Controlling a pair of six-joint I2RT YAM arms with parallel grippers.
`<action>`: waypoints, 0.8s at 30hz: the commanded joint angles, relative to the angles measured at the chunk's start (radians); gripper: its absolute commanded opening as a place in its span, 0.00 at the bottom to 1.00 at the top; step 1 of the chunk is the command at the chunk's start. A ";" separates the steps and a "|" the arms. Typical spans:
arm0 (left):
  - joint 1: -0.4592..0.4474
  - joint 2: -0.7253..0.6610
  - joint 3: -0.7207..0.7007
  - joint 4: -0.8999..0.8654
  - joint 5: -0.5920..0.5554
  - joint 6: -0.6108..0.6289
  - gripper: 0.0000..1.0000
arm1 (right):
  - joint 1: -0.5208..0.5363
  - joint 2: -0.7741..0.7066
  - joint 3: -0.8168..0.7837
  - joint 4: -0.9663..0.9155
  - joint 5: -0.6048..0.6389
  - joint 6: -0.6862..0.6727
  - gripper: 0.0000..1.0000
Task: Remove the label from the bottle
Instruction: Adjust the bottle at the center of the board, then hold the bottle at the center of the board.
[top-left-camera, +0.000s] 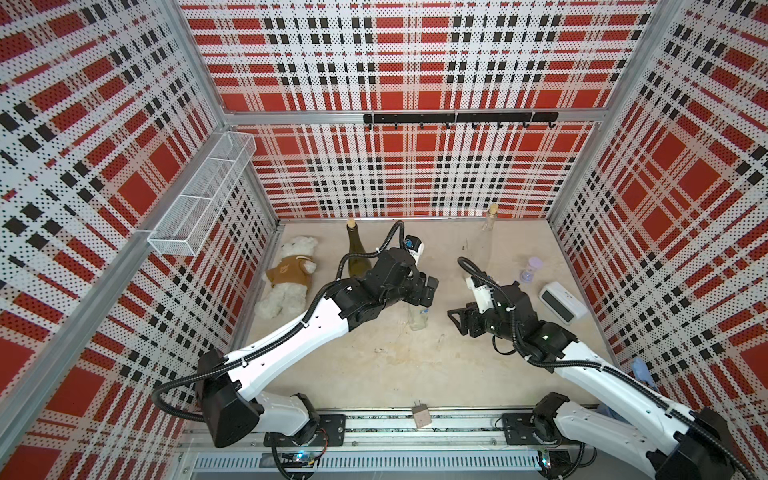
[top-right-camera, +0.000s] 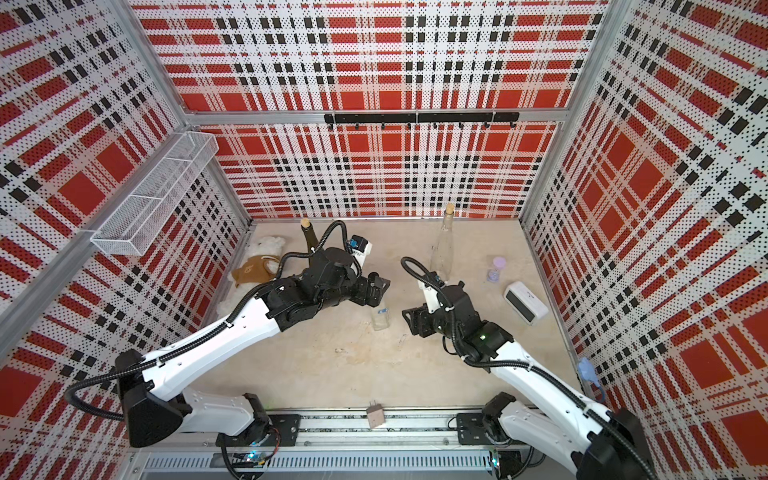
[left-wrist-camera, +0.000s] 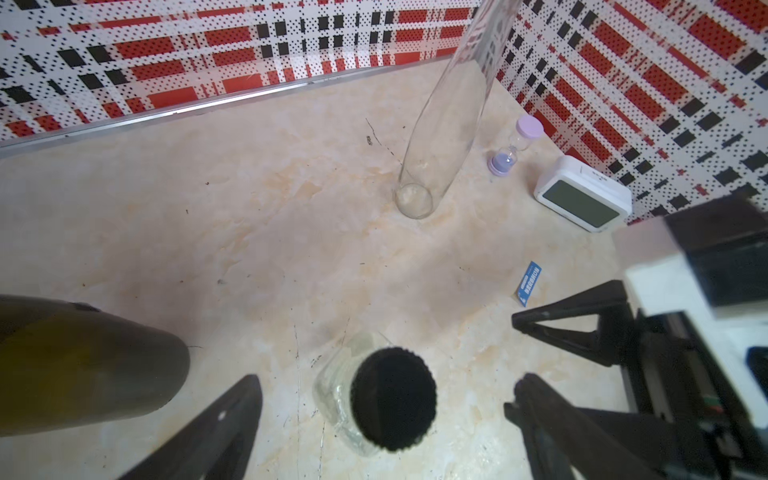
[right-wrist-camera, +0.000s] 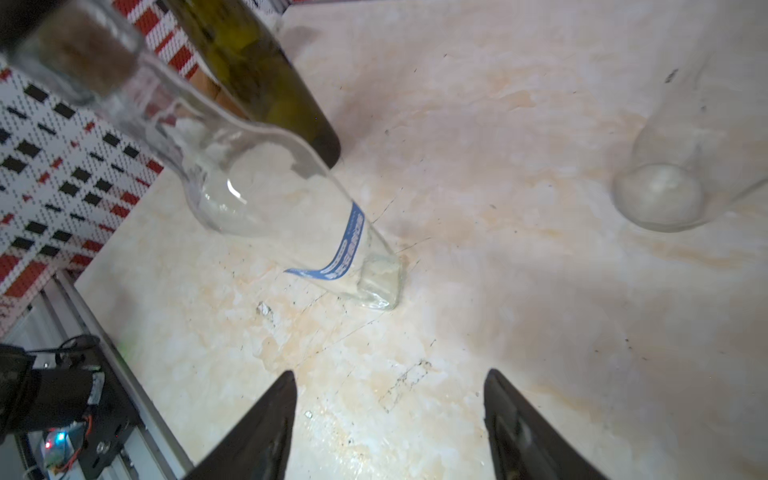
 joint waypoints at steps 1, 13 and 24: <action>0.029 -0.011 0.019 -0.028 0.086 0.072 0.97 | 0.051 0.032 -0.025 0.140 0.072 0.053 0.69; 0.101 0.021 0.002 0.021 0.182 0.140 0.87 | 0.126 0.097 -0.084 0.306 0.114 0.126 0.52; 0.099 0.070 0.007 0.056 0.225 0.159 0.75 | 0.129 0.095 -0.092 0.311 0.123 0.167 0.50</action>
